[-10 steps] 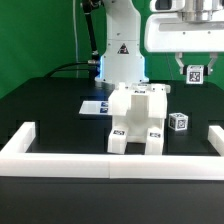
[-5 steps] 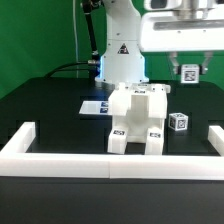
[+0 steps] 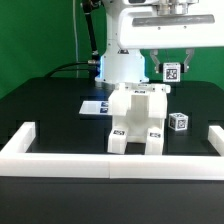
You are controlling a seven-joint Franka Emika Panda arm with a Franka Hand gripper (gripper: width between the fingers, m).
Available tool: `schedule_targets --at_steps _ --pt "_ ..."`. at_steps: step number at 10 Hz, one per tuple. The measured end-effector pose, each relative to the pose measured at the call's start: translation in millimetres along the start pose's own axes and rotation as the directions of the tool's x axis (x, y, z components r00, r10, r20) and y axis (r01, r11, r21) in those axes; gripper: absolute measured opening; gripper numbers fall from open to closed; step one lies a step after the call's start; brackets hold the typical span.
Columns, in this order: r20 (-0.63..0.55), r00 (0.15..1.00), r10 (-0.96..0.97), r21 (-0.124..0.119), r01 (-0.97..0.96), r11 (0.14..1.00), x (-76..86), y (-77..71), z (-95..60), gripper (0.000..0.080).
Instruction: Assemble chair
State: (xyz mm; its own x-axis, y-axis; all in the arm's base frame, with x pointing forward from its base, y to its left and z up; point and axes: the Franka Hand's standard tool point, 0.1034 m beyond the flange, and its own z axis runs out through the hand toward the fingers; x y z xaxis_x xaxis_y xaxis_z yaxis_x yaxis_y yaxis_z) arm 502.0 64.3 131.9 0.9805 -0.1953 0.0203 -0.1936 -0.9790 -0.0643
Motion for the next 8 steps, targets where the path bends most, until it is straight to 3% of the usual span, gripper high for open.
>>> schedule_targets --at_steps 2,8 --pt "0.006 0.998 -0.059 -0.022 0.059 0.998 0.5 8.0 5.4 0.0291" --pt "0.001 0.995 -0.102 -0.030 0.102 0.994 10.5 21.4 5.8 0.0290"
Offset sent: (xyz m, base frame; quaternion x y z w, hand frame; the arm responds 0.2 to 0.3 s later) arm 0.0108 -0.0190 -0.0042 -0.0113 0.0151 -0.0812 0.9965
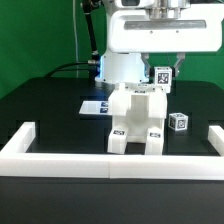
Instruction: Assemble chair
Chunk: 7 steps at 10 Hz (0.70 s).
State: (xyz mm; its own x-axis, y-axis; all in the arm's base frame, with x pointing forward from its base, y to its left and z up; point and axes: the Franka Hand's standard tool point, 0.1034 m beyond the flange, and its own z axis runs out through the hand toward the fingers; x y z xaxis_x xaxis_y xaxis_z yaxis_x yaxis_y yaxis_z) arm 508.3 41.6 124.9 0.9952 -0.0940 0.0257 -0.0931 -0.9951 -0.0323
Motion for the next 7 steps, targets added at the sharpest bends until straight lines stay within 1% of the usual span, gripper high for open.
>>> schedule_targets --at_steps 7 --pt "-0.027 1.000 -0.001 -0.006 0.001 1.000 4.9 2.6 0.4 0.0290"
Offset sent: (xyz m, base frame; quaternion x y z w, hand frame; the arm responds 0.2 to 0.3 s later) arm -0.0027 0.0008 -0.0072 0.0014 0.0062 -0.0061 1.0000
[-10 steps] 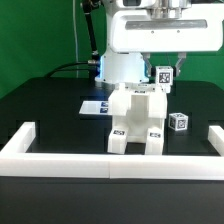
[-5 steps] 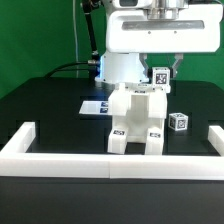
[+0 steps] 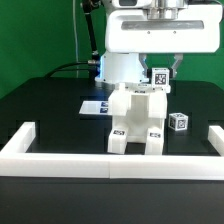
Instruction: Assemble chair
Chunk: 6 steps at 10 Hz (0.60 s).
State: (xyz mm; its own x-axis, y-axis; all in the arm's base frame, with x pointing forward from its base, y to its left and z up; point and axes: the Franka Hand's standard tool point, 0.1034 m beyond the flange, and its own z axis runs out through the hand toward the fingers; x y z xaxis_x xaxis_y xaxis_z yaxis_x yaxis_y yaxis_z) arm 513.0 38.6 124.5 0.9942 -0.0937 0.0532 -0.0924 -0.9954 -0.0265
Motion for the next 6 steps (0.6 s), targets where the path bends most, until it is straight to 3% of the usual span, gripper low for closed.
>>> schedule_targets --at_steps 6 --pt "0.003 1.000 0.031 0.003 -0.031 1.000 -3.1 0.4 0.1 0.0290"
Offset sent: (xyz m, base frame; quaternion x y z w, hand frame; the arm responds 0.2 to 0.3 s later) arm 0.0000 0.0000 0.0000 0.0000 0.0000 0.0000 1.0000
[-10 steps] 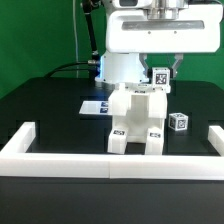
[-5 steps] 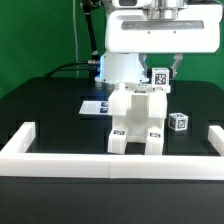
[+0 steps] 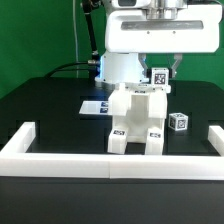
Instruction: Assemble chair
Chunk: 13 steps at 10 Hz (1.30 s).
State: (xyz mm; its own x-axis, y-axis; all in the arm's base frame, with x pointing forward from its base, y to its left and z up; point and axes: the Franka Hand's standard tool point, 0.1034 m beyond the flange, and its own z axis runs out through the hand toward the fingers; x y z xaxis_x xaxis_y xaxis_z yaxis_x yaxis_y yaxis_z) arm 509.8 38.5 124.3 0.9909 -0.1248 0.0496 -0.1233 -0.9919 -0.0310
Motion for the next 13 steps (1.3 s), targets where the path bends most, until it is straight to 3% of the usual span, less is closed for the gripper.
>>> schedule_targets --at_steps 4,13 --pt "0.011 1.000 -0.003 -0.004 0.003 1.000 -12.2 0.6 6.9 0.0290" --pt "-0.042 0.999 -0.028 -0.025 0.027 0.999 10.8 1.7 9.1 0.0291"
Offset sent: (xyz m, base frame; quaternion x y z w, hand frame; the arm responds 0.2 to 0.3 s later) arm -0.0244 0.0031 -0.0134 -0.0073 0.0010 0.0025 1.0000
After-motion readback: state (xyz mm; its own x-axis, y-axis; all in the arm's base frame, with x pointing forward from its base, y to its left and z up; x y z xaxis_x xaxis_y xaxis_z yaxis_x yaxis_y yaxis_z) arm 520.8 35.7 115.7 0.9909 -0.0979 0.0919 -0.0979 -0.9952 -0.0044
